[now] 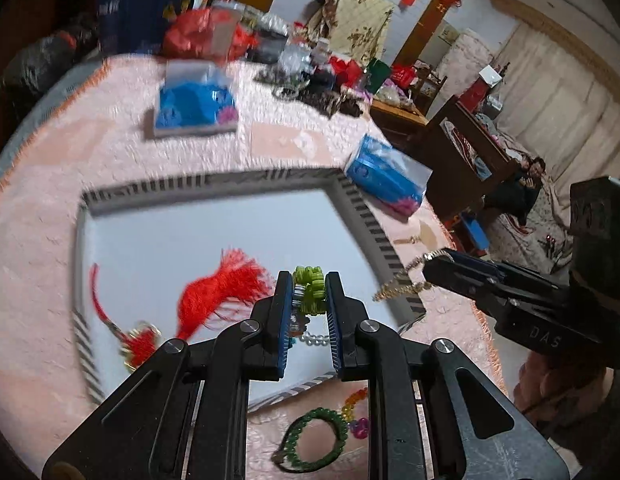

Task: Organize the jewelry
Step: 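Lower both held items into the tray and open both tools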

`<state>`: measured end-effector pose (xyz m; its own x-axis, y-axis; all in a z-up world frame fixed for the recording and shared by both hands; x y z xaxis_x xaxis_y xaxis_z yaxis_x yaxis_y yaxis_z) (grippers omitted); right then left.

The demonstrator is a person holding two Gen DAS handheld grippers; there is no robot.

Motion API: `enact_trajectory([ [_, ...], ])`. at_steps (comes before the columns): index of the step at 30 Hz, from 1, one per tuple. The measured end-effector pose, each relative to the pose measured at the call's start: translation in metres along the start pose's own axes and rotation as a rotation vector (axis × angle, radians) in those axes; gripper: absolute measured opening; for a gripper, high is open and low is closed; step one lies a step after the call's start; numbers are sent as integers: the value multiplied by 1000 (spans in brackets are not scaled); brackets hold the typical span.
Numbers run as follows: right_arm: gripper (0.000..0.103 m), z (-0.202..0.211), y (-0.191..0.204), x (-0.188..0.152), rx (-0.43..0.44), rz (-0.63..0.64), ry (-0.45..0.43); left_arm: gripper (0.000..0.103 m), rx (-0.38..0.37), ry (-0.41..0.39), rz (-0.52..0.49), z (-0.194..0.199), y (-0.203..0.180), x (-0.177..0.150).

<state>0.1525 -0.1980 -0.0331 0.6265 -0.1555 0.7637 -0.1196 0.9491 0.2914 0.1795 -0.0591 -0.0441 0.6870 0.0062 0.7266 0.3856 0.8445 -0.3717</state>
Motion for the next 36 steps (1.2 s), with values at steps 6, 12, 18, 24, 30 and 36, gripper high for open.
enact_trajectory([
  [6, 25, -24, -1, -10, 10, -24, 51, 15, 71, 87, 37, -23, 28, -32],
  [12, 25, -42, 2, -16, 43, -24, 77, 15, 138, 99, 41, -24, 54, -40],
  [18, 25, -61, -9, -28, 18, -29, 109, 15, 163, 121, 23, -22, 63, -50],
  [24, 26, -71, -33, -44, -47, -30, 159, 15, 189, 135, -15, -23, 63, -56],
  [30, 36, -71, -42, -47, -46, -71, 170, 28, 209, 147, -19, -24, 66, -58],
  [36, 44, -55, -41, -39, -49, -70, 122, 40, 239, 127, -20, -15, 69, -54],
])
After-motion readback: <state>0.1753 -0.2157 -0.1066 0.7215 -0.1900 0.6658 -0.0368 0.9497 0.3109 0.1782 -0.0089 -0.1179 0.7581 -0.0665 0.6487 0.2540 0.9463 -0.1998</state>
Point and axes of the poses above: each gripper's, at about its wrist camera, not at the fingertips, and z roughly against the way its jaws point, y to its left, x to its top, the point moved 7 cm from there along -z, roughly the way its jaws point, and after that the axes turned 14 degrees about -y, right-handed, at the moved point
